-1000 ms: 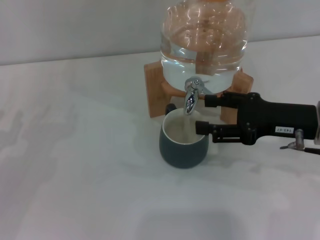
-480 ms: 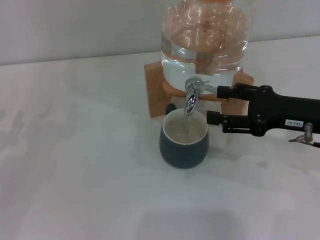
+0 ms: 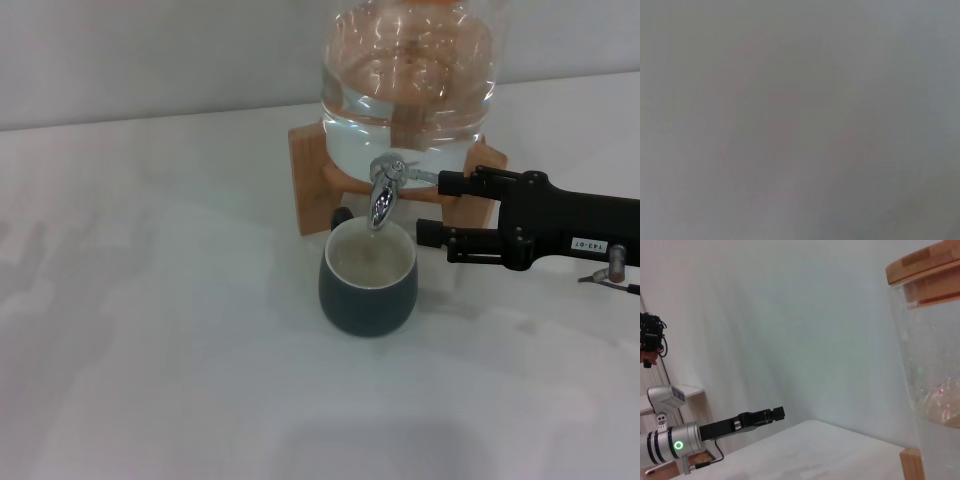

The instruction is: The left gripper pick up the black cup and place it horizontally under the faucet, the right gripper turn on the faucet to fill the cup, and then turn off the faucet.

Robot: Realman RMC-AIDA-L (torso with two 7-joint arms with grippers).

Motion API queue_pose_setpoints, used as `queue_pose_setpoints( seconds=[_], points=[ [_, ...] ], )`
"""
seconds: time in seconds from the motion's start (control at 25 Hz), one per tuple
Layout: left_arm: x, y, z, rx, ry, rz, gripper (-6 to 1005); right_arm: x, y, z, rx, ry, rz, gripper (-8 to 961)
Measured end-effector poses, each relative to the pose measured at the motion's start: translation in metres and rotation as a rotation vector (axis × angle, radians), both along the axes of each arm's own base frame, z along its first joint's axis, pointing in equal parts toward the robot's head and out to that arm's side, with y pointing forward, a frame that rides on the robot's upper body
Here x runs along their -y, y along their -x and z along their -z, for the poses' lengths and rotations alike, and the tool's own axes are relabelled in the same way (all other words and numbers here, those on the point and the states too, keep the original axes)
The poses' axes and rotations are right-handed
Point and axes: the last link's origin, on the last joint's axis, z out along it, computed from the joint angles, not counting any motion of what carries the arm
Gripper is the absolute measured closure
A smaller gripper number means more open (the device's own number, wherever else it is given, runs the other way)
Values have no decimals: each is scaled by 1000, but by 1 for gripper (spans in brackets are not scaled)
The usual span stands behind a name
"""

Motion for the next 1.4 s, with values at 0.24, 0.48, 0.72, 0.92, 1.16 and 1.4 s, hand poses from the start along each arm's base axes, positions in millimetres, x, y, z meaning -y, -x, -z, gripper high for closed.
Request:
queue_pose_setpoints(
  seconds=[0.24, 0.48, 0.72, 0.92, 1.16, 1.4],
  points=[
    [0, 0, 0, -1, 1, -1, 484, 1, 0, 0, -5, -1, -5, 99],
    [1, 2, 0, -2, 2, -7, 484, 12, 2, -12, -52, 31, -57, 99],
    [1, 2, 0, 1, 4, -10, 484, 17, -11, -31, -57, -16, -31, 99],
    [1, 2, 1, -2, 11, -6, 484, 15, -37, -47, 28, -81, 63, 99],
    [-1, -2, 4, -12, 54, 14, 484, 10, -66, -70, 133, -199, 173, 99],
    [0, -3, 6, -27, 76, 23, 484, 11, -93, -95, 117, -387, 266, 100]
  ],
)
